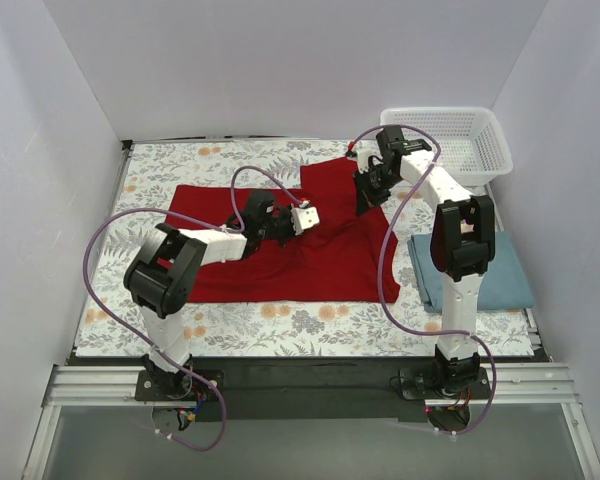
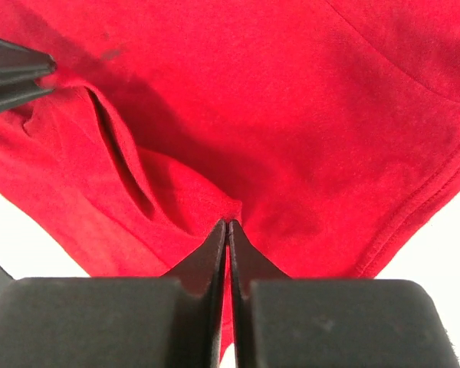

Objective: Fold and stack the t-shirts
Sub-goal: Fold the tshirt

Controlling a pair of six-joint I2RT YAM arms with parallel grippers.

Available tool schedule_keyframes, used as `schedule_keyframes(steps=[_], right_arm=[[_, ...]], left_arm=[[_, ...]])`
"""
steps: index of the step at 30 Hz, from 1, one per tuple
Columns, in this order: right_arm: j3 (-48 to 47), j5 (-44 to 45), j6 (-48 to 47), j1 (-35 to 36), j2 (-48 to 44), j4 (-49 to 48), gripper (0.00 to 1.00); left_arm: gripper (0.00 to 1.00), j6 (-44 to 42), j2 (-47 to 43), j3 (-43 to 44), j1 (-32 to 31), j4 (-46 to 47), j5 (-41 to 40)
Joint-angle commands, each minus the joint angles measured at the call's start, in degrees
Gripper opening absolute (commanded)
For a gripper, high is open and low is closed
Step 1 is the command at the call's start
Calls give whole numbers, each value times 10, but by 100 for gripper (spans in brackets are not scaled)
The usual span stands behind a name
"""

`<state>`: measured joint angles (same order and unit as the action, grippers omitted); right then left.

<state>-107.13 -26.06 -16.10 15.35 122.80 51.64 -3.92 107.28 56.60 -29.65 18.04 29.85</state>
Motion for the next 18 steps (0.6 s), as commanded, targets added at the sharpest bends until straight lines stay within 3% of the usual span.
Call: schedule_keyframes(steps=[1,5,10,14,18], right_arm=[[-21,34,15,6,11,-13,13],[-15,66,5,6,-5,-13,33],[6,69,-19,3,-47,-11,62],[54,37,-43,5,-102,0,57],[124,57,-79,27,-143,22,43]], left_arm=[[20,32,-3,33,11,-23,-22],[29,109,-38,72,55,-120,13],[35,199,-102,102,158,-272,43],[35,201,-137,110,237,-387,46],[32,161,-139,116,331,-503,45]])
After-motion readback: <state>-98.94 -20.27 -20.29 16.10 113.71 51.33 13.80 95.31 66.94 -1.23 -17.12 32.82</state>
